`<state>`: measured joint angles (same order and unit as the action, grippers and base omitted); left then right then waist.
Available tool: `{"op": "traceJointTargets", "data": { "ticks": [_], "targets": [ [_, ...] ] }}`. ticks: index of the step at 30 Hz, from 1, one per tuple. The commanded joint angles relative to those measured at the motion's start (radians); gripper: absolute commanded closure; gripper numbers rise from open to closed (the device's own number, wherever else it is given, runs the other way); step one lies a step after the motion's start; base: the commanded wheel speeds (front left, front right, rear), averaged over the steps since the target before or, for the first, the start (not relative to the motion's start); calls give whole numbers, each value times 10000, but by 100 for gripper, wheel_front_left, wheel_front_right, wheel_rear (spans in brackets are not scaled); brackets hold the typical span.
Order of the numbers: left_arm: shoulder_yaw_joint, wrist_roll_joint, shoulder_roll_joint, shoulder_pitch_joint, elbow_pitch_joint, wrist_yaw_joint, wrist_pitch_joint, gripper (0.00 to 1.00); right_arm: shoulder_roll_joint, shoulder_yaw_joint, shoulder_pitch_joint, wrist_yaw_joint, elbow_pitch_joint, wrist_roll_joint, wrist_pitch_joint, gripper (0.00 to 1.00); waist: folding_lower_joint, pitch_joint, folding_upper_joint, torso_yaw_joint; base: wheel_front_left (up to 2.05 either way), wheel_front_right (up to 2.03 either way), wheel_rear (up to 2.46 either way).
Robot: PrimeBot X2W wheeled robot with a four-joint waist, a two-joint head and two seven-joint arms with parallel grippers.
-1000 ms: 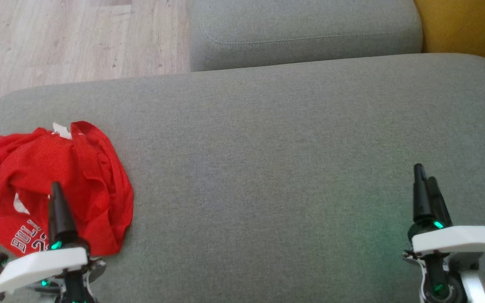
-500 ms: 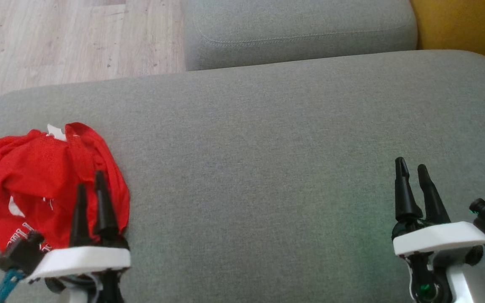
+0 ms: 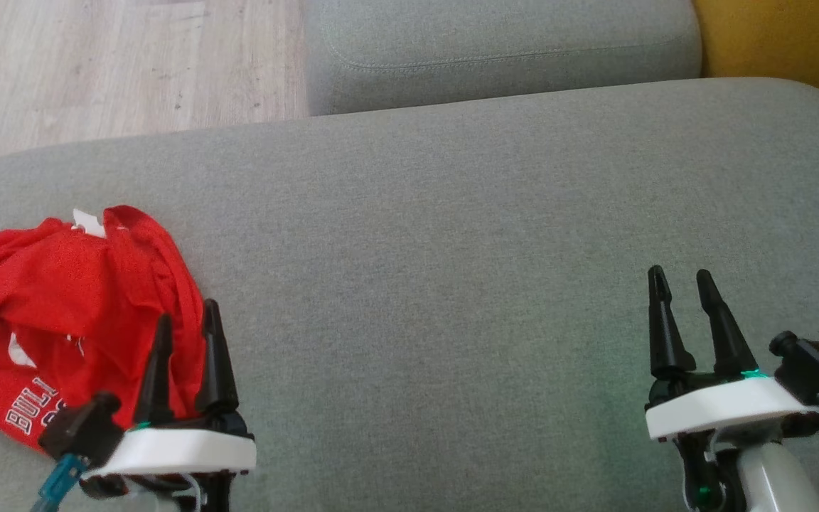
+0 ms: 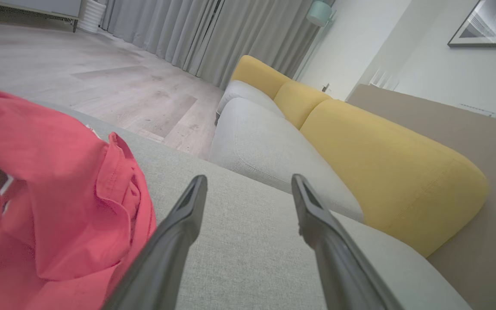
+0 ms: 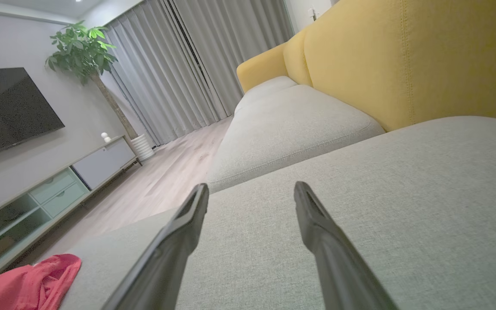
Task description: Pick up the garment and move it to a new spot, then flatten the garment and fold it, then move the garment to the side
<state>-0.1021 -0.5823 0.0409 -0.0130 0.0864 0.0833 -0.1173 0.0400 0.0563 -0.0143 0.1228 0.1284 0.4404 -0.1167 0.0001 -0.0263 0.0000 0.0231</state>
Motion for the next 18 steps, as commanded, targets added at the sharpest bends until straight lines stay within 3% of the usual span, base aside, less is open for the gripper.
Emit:
{"op": "traceJointTargets", "data": {
  "ticks": [1, 9, 18],
  "targets": [
    [103, 434, 156, 348, -377, -110, -169, 0, 73, 158, -510, 51, -314, -423, -169, 0, -1, -24, 0, 6, 0, 0, 0],
    [-295, 1657, 434, 484, -438, -584, -434, 0, 79, 242, -615, 57, -349, -1554, -435, 0, -1, -117, 0, -39, 0, 0, 0],
    [-825, 2726, 638, 520, -405, -756, -698, 0, 85, 410, -687, 62, -350, -2966, -700, 0, -1, -129, 0, -56, 0, 0, 0]
  ]
}}
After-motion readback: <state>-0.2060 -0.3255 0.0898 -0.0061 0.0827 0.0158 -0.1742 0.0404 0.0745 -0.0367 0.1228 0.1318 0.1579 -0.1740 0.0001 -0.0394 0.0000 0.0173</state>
